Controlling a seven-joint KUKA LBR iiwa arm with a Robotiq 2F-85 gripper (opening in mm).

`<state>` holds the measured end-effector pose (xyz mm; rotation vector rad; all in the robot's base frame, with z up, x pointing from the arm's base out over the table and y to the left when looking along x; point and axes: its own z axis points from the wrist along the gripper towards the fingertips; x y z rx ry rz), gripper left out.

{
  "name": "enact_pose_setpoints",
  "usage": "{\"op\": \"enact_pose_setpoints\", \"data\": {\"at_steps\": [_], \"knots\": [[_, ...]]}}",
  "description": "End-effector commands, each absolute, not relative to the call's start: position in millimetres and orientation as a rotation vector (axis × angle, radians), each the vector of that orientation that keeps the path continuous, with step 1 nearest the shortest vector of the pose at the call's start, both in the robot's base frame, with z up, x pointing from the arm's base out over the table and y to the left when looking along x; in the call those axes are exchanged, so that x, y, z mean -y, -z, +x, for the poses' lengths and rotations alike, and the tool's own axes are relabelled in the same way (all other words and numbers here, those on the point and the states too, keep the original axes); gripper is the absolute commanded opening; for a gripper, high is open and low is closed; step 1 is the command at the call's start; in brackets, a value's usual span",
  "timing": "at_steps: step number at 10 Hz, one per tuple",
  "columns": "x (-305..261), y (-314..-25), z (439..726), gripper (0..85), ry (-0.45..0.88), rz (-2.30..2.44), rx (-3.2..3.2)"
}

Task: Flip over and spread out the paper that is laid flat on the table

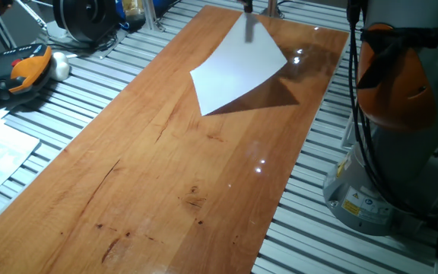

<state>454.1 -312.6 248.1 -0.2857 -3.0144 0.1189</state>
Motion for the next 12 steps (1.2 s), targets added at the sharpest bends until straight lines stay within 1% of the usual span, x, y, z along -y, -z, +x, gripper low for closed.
{"op": "enact_pose_setpoints", "data": {"at_steps": [1,4,8,10,12], "knots": [[316,-257,451,0.0,-0.148,-0.283,3.017],[323,-287,429,0.0,-0.198,-0.310,3.021],[326,-307,407,0.0,-0.197,-0.375,3.033],[336,-319,396,0.0,-0.219,-0.403,3.051],[343,-325,390,0.0,-0.260,-0.395,3.064]]}}
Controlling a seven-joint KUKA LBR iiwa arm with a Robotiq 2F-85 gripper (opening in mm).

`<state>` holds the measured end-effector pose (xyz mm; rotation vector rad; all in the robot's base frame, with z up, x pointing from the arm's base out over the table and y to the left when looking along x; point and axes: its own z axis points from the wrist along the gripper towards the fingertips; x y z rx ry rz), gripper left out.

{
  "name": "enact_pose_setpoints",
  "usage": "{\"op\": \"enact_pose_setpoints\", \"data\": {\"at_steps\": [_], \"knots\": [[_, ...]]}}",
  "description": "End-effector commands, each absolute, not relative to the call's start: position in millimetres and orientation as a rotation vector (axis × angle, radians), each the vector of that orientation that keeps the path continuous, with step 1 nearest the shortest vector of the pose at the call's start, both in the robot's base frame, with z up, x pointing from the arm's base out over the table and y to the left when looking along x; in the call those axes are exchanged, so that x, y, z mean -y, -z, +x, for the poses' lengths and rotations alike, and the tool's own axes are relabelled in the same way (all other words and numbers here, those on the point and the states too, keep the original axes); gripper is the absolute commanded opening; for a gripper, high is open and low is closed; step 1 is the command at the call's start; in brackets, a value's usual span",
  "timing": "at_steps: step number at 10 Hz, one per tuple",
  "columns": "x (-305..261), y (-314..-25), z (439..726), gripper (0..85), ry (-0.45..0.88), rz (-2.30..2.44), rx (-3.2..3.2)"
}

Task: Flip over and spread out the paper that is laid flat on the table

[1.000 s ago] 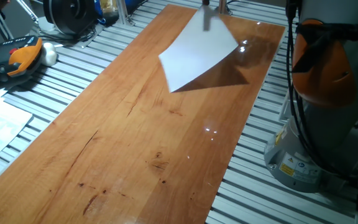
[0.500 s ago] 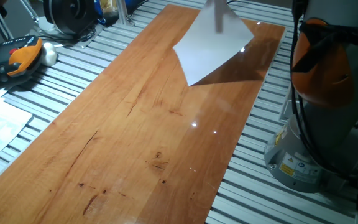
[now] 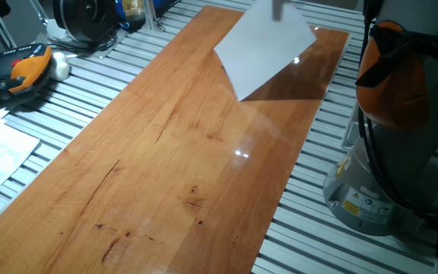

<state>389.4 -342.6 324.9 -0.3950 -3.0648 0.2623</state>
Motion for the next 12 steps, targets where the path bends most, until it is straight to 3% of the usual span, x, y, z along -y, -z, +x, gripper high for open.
{"op": "enact_pose_setpoints", "data": {"at_steps": [1,4,6,12], "knots": [[342,-325,388,0.0,-0.271,-0.402,3.065],[344,-333,375,0.0,-0.368,-0.405,3.066],[336,-332,373,0.0,-0.345,-0.507,3.054],[296,-288,409,0.0,-0.238,-0.613,3.064]]}}
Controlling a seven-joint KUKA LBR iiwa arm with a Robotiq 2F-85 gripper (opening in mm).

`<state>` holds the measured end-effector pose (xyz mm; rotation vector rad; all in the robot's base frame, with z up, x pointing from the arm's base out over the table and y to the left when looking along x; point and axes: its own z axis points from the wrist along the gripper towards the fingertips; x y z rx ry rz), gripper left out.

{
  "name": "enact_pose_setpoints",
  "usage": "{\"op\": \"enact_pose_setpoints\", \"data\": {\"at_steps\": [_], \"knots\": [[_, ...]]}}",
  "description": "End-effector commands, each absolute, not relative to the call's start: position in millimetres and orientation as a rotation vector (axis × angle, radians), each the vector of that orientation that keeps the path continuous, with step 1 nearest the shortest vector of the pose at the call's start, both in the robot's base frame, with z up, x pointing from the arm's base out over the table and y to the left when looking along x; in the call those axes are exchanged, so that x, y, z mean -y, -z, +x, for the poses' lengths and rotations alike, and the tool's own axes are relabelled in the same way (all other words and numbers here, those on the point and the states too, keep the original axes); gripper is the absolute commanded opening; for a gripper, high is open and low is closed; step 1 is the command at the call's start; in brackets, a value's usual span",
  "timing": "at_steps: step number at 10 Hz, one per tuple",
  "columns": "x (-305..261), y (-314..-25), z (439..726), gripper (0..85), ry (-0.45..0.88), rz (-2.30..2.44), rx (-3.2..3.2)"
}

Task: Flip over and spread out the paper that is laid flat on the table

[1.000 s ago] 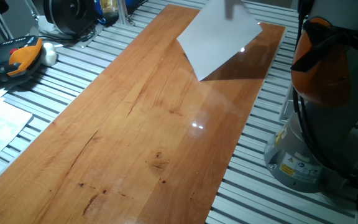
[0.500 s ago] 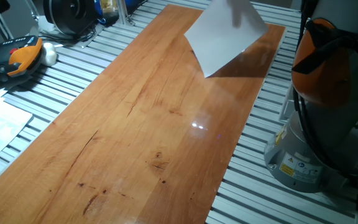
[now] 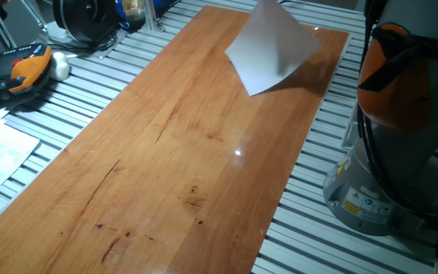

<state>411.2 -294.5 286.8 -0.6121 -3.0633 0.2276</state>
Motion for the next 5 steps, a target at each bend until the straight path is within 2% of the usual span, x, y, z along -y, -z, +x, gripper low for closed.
{"op": "enact_pose_setpoints", "data": {"at_steps": [1,5], "knots": [[292,-280,415,0.0,-0.214,-0.610,3.063],[268,-235,429,0.0,-0.268,-0.598,3.105]]}}
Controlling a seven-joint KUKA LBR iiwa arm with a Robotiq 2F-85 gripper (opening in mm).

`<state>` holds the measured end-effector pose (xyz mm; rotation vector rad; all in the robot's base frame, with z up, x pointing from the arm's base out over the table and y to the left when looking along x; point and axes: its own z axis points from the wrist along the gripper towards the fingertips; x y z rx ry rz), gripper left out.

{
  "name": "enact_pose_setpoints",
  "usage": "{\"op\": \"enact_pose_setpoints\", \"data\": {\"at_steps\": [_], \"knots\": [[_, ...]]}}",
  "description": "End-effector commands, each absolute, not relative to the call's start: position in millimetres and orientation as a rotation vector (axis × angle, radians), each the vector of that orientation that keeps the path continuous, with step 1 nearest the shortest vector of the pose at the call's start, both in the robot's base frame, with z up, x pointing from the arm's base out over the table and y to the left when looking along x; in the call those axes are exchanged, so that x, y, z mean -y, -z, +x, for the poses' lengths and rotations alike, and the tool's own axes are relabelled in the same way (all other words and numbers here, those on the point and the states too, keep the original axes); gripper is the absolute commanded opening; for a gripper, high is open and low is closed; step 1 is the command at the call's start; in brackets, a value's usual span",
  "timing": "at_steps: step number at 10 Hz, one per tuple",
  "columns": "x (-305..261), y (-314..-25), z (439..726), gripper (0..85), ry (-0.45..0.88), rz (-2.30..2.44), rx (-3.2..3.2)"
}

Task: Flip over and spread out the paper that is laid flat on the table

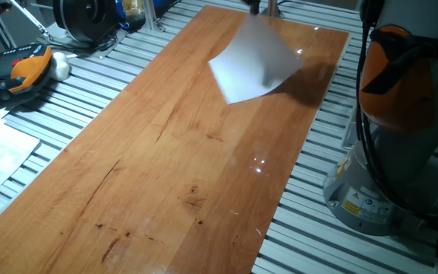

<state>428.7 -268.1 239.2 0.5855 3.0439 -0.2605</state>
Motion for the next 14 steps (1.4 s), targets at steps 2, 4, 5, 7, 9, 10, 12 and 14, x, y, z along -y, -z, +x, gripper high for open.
{"op": "enact_pose_setpoints", "data": {"at_steps": [2,4,5,7,9,10,12,14], "knots": [[267,-234,429,0.0,0.263,0.561,-3.051],[261,-231,425,0.0,0.306,0.530,-3.044],[259,-230,423,0.0,0.306,0.532,-3.043],[259,-225,425,0.0,0.293,0.543,-3.047],[258,-226,424,0.0,0.298,0.546,-3.047],[258,-228,423,0.0,0.299,0.539,-3.050],[263,-239,421,0.0,0.282,0.522,-3.069],[265,-248,417,0.0,0.289,0.515,-3.068]]}}
